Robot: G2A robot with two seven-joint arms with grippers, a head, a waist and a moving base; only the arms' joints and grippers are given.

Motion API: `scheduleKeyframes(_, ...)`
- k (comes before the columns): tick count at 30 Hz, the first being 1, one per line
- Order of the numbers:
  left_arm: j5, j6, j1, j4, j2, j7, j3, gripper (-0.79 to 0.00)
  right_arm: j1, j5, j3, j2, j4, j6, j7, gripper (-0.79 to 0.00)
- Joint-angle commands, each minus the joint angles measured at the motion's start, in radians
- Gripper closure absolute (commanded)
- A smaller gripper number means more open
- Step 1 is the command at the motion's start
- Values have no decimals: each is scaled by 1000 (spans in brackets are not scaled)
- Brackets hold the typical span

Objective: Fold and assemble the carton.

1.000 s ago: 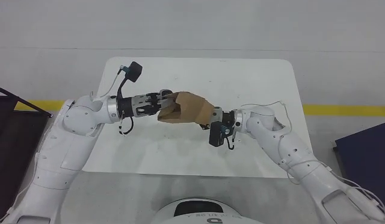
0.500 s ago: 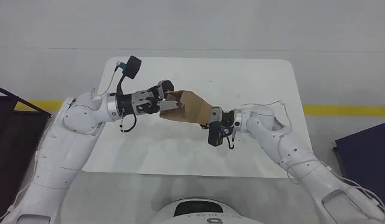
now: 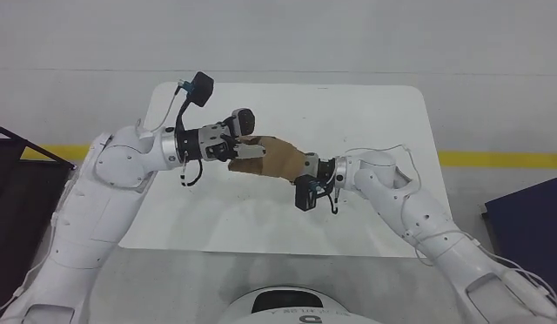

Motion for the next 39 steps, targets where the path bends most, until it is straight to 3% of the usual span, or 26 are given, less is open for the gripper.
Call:
scheduleKeyframes(1,42,6,5,-5,-1,28,-1,-785,-2,3,4,1,-5,3,4,0)
scheduleKeyframes(20,379,91,41,-14,0,172,-5,-785,-3,-6,11,4,-25,21,28,0)
scheduleKeyframes(30,401,104,70,-18,2,168,10,-785,-15,-11,22,8,-41,31,38,0)
scheduleKeyframes(39,317,110,62,7,-1,151,24,-785,-29,-15,32,12,-55,58,30,0)
